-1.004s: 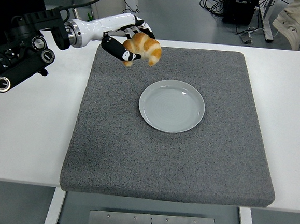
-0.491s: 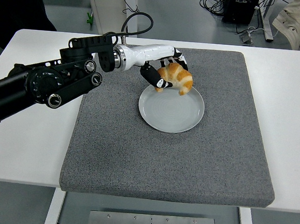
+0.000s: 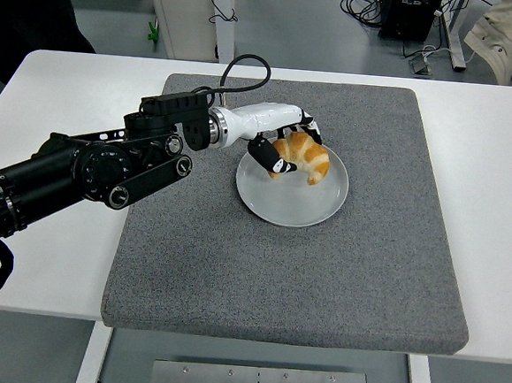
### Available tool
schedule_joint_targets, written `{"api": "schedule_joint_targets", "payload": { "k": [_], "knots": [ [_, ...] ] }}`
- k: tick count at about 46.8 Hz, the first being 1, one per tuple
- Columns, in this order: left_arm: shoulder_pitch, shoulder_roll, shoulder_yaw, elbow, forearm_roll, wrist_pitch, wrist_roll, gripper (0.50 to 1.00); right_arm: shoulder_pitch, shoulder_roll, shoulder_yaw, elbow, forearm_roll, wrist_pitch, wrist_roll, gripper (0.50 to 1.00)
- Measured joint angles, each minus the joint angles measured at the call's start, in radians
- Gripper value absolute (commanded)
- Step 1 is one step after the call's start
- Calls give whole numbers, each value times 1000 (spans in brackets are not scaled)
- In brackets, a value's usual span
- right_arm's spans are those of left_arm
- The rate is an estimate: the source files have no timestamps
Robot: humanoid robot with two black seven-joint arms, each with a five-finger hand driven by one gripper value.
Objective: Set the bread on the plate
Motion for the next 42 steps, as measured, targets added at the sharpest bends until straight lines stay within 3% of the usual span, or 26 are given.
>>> {"api": "schedule_joint_targets", "payload": {
  "k": [8, 35, 40, 42],
  "knots": [
    [20, -12, 35, 1, -8, 49, 4, 533, 0, 0, 0, 0, 0, 0, 0, 1000],
    [51, -12, 38, 0, -10, 84, 4, 539, 0, 0, 0, 0, 0, 0, 0, 1000],
    [52, -10, 39, 0, -10, 86, 4, 592, 0, 0, 0, 0, 0, 0, 0, 1000],
    [52, -10, 39, 0, -10, 86, 5, 647, 0, 0, 0, 0, 0, 0, 0, 1000]
  ]
}}
